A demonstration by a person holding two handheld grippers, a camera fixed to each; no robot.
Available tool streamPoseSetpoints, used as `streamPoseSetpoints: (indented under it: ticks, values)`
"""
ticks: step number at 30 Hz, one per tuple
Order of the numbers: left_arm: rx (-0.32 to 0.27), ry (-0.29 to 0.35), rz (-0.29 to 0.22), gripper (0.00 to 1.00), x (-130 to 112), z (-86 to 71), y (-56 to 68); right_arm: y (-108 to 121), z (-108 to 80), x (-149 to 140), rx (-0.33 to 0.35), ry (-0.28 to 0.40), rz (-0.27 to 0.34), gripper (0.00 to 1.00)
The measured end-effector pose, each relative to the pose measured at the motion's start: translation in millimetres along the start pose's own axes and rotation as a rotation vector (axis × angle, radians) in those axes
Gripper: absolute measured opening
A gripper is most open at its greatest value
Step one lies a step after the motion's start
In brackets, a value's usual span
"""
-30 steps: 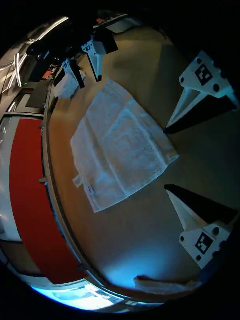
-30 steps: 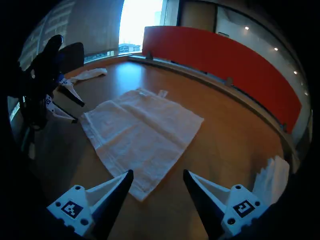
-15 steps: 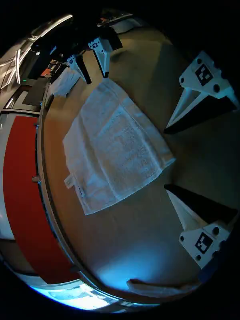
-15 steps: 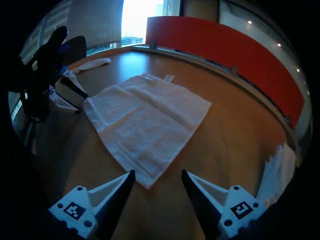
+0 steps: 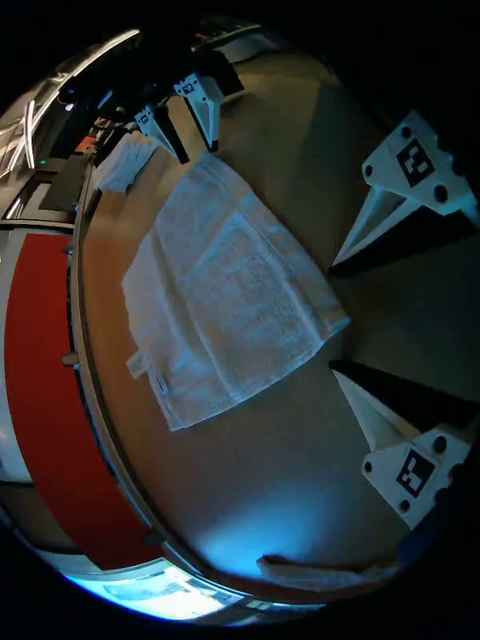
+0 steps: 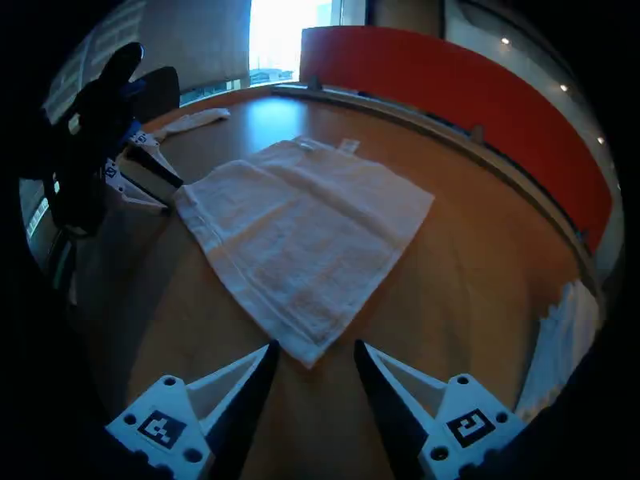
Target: Fold towel
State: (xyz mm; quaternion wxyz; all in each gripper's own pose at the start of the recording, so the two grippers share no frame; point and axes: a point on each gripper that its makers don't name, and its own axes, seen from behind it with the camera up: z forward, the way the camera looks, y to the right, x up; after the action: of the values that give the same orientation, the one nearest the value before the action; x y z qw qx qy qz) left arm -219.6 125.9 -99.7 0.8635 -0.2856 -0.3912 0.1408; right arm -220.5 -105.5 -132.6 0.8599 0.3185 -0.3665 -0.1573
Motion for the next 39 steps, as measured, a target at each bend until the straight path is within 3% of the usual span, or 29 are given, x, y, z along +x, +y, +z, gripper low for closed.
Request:
streamPoseSetpoints:
  ticks: [11, 26, 31, 39]
  values:
    - [0.002, -0.004, -0.001, 0.64, 0, 1.3, 3.0, -4, 0.8, -4, 0.016, -0.012, 0.016, 0.58]
    - [0.003, -0.015, -0.006, 0.51, 0, 1.1, 4.5, -13, 1.1, -4, 0.05, -0.02, 0.026, 0.29]
    - [0.013, -0.021, -0.018, 0.35, 1, 1.5, 1.8, -12, 0.9, -3, 0.047, -0.024, 0.038, 0.21]
    - [0.023, -0.032, -0.024, 0.17, 0, 2.3, 0.0, -10, -0.4, -3, 0.044, -0.036, 0.021, 0.19]
